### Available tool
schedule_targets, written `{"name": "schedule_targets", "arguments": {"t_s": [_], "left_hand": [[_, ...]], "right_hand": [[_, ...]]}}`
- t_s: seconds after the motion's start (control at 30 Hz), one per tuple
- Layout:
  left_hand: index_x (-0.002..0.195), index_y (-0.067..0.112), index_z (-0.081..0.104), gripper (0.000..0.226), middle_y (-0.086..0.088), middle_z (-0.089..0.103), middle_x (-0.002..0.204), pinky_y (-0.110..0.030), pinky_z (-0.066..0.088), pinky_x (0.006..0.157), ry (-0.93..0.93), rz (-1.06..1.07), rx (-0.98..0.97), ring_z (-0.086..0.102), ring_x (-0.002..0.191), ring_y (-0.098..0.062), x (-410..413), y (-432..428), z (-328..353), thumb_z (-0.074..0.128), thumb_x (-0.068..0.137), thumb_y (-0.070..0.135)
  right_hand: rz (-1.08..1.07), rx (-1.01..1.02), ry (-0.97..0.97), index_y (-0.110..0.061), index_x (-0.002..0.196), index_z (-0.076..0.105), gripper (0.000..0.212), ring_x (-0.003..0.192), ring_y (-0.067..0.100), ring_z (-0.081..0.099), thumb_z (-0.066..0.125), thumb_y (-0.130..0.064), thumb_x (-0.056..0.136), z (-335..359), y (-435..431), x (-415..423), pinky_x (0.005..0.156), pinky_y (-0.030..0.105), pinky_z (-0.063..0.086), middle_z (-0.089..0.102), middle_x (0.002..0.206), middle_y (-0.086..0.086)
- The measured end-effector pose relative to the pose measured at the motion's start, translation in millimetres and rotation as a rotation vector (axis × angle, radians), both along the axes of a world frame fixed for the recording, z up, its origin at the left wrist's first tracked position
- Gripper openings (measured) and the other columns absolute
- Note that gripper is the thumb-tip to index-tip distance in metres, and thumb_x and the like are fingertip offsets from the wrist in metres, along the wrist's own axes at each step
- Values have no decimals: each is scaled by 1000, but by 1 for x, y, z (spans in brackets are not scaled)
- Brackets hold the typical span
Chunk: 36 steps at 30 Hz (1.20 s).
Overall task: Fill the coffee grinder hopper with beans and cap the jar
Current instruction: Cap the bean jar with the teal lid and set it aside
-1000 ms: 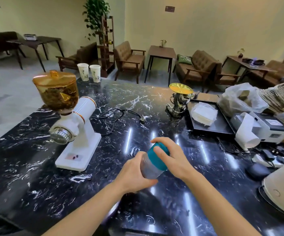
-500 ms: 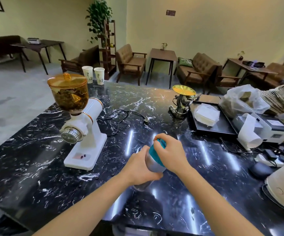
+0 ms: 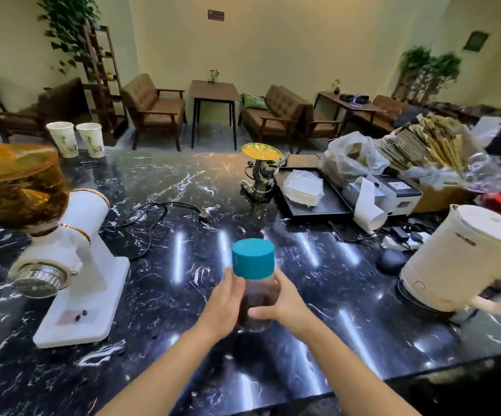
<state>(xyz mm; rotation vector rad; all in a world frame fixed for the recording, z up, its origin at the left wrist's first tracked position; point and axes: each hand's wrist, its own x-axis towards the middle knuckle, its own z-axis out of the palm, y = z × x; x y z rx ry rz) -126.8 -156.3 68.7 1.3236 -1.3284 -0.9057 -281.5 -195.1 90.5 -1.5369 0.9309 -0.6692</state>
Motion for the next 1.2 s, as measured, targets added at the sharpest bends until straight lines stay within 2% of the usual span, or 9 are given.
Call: {"name": "schedule_targets", "arguments": {"t_s": [0.1,0.17,0.23,0.33,0.57,0.67,0.83,1.03,1.2], "left_hand": [[125,16,58,45,-6,52,140,-33,28,111,-609,-55,-32,43,130,-26,-7,-29,-16,36,98,43],[133,23,52,50,-7,39,151,-42,22,115,-923,-83,50,31,139,-22,-17,-49,-31,37,96,51],[139,29,44,58,-3,29,156,-53,17,115,-1035,-87,144,20,144,-20,-30,-70,-43,34,91,61],[146,36,30,68,-3,17,160,-64,9,112,-1105,-56,283,7,147,-23,-60,-109,-53,33,87,69],[145,39,22,74,-6,5,162,-77,1,104,-1092,64,450,-7,147,-27,-120,-200,-65,27,80,74],[147,39,18,77,-7,2,162,-78,-2,101,-1078,101,496,-11,147,-29,-135,-227,-69,25,79,75],[147,44,9,81,-9,-1,162,-81,-4,98,-1114,132,540,-12,146,-32,-146,-246,-75,17,74,79],[147,46,5,84,-7,-2,162,-80,-7,98,-1151,165,533,-12,146,-31,-150,-244,-78,6,70,80],[148,45,3,75,-8,-3,162,-77,-6,101,-1145,120,510,-12,147,-30,-146,-239,-79,14,80,76]], "right_hand": [[-176,-34,63,-29,106,46,76,100,14,66,81,-9,42,-14,-25,-36,87,32,54,65,109,5],[-263,-47,102,-32,103,41,77,104,22,64,81,-15,39,-22,-52,-62,93,43,52,63,111,6],[-354,-60,116,-28,108,39,81,104,24,64,82,-19,40,-27,-88,-88,95,49,50,62,112,8],[-469,-93,170,-24,117,35,86,103,22,62,83,-23,45,-31,-148,-126,95,43,49,60,111,4],[-509,-153,147,-20,125,39,83,89,7,58,83,-9,55,-49,-255,-172,70,2,40,59,102,-8],[-524,-155,121,-19,127,39,84,98,12,57,82,-8,56,-57,-280,-178,75,9,39,59,110,-3],[-586,-169,125,-24,127,39,86,92,9,58,83,-19,54,-62,-296,-179,66,-8,34,62,106,-5],[-586,-185,107,-36,123,35,83,84,-27,50,81,-20,56,-70,-289,-175,68,-8,34,56,95,-25],[-623,-167,141,-31,110,47,64,85,3,60,82,-26,57,-77,-278,-173,74,8,40,63,91,-15]]}}
